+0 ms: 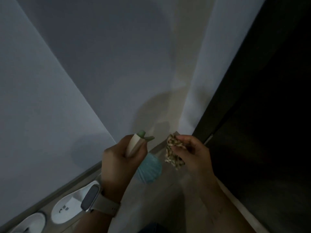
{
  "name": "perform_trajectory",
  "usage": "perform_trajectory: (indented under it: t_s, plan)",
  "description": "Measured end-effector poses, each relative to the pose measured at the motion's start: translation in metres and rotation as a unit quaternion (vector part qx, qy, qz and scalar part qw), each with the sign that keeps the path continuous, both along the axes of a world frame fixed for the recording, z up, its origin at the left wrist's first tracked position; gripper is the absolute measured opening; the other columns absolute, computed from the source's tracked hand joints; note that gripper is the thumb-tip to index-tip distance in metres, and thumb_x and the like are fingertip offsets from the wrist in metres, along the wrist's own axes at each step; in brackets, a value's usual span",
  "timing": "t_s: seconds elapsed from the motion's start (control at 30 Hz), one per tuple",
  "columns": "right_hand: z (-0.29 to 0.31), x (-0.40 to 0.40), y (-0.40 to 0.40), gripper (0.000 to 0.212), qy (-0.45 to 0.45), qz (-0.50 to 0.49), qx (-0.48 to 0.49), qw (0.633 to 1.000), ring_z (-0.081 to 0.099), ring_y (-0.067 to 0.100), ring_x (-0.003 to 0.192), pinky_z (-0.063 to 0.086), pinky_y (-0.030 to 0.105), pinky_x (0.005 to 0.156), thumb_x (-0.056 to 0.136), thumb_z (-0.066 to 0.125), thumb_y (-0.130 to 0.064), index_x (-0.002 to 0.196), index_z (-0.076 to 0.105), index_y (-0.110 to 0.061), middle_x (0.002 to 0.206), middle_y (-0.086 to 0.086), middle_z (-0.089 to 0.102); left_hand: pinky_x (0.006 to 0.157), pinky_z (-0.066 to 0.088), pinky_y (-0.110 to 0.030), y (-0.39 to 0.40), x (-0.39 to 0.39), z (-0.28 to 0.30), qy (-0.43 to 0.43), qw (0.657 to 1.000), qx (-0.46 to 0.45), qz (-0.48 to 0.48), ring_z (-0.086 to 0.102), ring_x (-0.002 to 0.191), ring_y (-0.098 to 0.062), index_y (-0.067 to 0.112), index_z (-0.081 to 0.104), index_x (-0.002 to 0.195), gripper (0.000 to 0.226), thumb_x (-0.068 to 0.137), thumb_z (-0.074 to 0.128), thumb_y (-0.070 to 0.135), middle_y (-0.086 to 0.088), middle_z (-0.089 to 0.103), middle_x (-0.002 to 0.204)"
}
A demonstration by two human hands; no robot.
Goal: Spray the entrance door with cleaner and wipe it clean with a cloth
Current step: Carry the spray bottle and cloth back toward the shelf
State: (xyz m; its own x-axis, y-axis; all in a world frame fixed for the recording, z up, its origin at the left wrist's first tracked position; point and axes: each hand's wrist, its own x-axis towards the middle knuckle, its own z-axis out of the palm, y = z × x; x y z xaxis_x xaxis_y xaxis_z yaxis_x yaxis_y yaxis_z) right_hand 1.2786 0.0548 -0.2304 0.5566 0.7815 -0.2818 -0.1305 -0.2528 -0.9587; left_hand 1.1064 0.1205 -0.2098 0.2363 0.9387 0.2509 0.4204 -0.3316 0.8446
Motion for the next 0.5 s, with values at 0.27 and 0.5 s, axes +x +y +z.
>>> perform_trajectory:
  t_s: [0.27, 0.5]
  plan:
    - [0.189, -0.043, 0.017, 0.023, -0.028, 0.074, -0.087, 0.993, 0.065, 0.0, 0.079, 0.047, 0.009, 0.055, 0.082, 0.075, -0.02, 0.091, 0.064, -0.038, 0.091, -0.014, 0.068, 0.052, 0.039, -0.008, 0.007, -0.083, 0.179, 0.024, 0.991, -0.098, 0.093, 0.056, 0.054, 0.004, 0.038, 0.062, 0.081, 0.016, 0.085, 0.072, 0.027, 0.017, 0.063, 0.063]
    - [0.378, -0.121, 0.006, 0.019, -0.019, 0.188, -0.069, 0.979, 0.066, 0.002, 0.082, 0.048, 0.009, 0.059, 0.084, 0.072, -0.014, 0.096, 0.067, -0.028, 0.092, -0.009, 0.07, 0.05, 0.038, -0.006, -0.056, -0.18, 0.355, 0.074, 0.971, -0.123, 0.193, 0.055, 0.054, 0.011, 0.037, 0.06, 0.087, 0.01, 0.086, 0.068, 0.03, 0.023, 0.061, 0.059]
